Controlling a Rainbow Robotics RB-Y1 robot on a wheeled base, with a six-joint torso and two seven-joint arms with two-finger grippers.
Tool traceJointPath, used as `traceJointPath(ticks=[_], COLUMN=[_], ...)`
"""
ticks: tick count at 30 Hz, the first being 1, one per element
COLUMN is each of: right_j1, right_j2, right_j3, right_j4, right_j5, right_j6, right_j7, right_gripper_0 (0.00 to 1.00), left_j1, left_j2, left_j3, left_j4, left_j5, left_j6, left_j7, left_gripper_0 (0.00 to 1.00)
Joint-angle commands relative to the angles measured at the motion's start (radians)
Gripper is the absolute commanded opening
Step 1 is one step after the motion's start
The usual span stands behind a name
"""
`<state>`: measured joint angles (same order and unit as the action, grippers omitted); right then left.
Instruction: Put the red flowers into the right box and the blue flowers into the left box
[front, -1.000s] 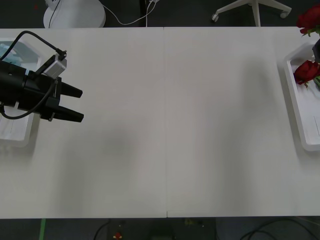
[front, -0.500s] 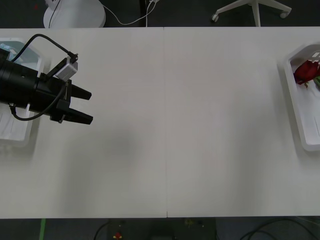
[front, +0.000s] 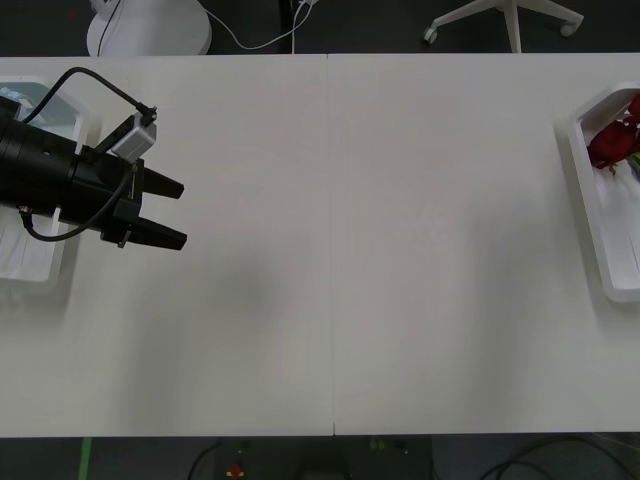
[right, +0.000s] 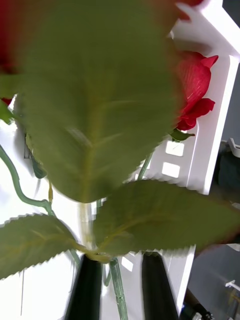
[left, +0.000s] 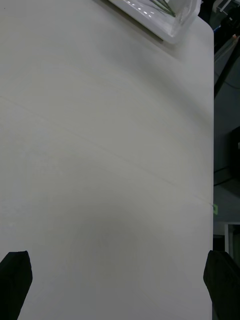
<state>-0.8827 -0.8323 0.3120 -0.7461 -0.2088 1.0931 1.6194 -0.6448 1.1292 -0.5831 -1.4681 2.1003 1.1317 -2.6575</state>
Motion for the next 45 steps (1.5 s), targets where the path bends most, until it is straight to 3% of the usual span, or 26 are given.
traceJointPath(ticks=[1, 6, 13, 19, 24, 31, 37, 45], right_j1=[-0.01, -0.013, -0.033, -0.035, -0.024, 0.087, 0.234, 0.281], right_j2=[-0.01, -0.028, -0.08, -0.139, -0.156, -0.176, -0.234, -0.312], right_j3=[-0.05, -0.074, -0.14, -0.182, -0.18, -0.168, -0.157, -0.028], right_j4=[0.001, 0.001, -0.013, -0.208, -0.361, -0.576, -0.748, -0.753], right_j5=[-0.043, -0.087, -0.222, -0.432, -0.649, -0.959, -1.21, -1.474], right_j6=[-0.009, -0.007, 0.033, 0.248, 0.35, 0.346, 0.3, 0.192], right_j7=[0.022, 0.048, 0.209, 0.396, 0.494, 0.655, 0.836, 1.086], right_gripper_0=[0.64, 0.75, 0.81, 0.81, 0.81, 0.81, 0.81, 0.81], left_j1=[-0.045, -0.045, -0.045, -0.045, -0.045, -0.045, -0.045, -0.045], left_j2=[0.02, 0.02, 0.02, 0.02, 0.02, 0.02, 0.02, 0.02], left_j3=[0.0, 0.0, 0.0, 0.0, 0.0, 0.0, 0.0, 0.0], left_j4=[-0.023, -0.023, -0.023, -0.023, -0.023, -0.023, -0.023, -0.023], left_j5=[0.014, 0.014, 0.014, 0.014, 0.014, 0.014, 0.014, 0.014], left_j6=[-0.01, -0.01, -0.01, -0.01, -0.01, -0.01, -0.01, -0.01], left_j7=[-0.048, -0.048, -0.048, -0.048, -0.048, -0.048, -0.048, -0.048], left_gripper_0=[1.0, 1.0, 1.0, 1.0, 1.0, 1.0, 1.0, 1.0])
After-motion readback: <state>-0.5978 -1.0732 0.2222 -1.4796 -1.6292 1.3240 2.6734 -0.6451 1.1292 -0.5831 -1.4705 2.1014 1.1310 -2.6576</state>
